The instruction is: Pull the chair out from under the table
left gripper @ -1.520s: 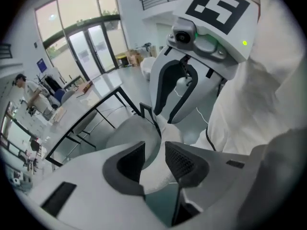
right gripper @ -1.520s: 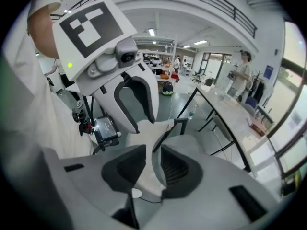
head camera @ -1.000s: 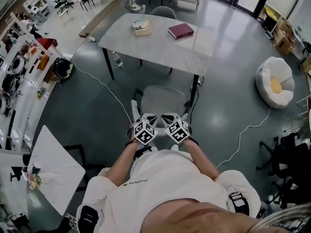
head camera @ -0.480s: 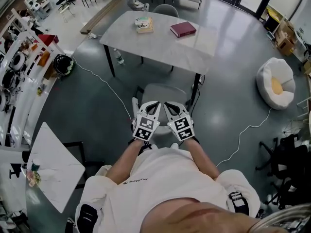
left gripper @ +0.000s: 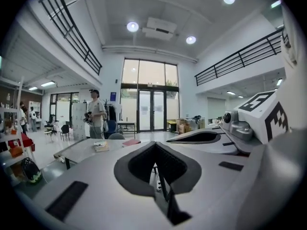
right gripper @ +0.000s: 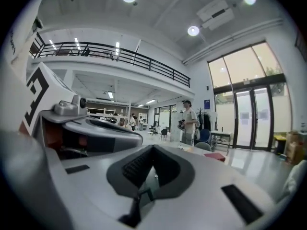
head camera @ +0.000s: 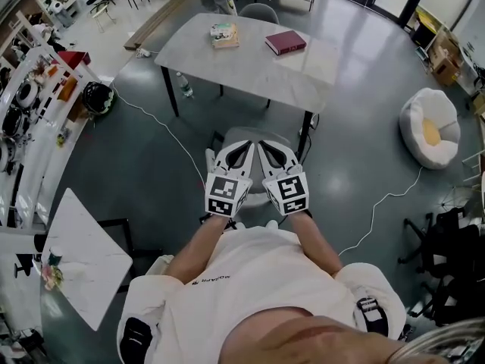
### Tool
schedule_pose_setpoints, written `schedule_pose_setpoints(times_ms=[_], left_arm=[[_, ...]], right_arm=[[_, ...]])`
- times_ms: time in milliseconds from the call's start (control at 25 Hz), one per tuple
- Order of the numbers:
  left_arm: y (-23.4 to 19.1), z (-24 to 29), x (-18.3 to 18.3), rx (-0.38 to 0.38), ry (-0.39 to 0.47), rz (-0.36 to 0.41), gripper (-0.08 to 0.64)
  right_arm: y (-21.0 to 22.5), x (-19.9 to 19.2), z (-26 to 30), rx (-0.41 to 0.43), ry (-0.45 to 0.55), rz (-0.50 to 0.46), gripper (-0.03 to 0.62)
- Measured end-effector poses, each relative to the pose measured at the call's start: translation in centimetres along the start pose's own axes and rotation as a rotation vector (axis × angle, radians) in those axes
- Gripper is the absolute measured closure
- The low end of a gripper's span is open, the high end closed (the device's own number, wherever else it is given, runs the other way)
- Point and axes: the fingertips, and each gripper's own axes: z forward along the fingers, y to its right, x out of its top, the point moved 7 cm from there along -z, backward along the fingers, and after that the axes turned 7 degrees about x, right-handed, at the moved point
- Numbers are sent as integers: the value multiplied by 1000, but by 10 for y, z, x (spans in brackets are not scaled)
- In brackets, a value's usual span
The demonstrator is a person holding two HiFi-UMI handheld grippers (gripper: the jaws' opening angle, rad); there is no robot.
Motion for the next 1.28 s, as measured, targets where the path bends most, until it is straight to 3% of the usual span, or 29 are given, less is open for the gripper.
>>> schedule_pose_setpoints(times_ms=[520, 720, 1280], left_arm=[[-3, -9, 57, 72, 174, -74, 557], [4, -19, 69, 95, 246, -82, 557], [8, -24, 72, 137, 271, -75, 557]], right_arm=[[13, 53, -16, -88, 150, 57, 580], [8, 66, -24, -87, 200, 36, 580], [6, 72, -26, -101, 233, 44, 580]])
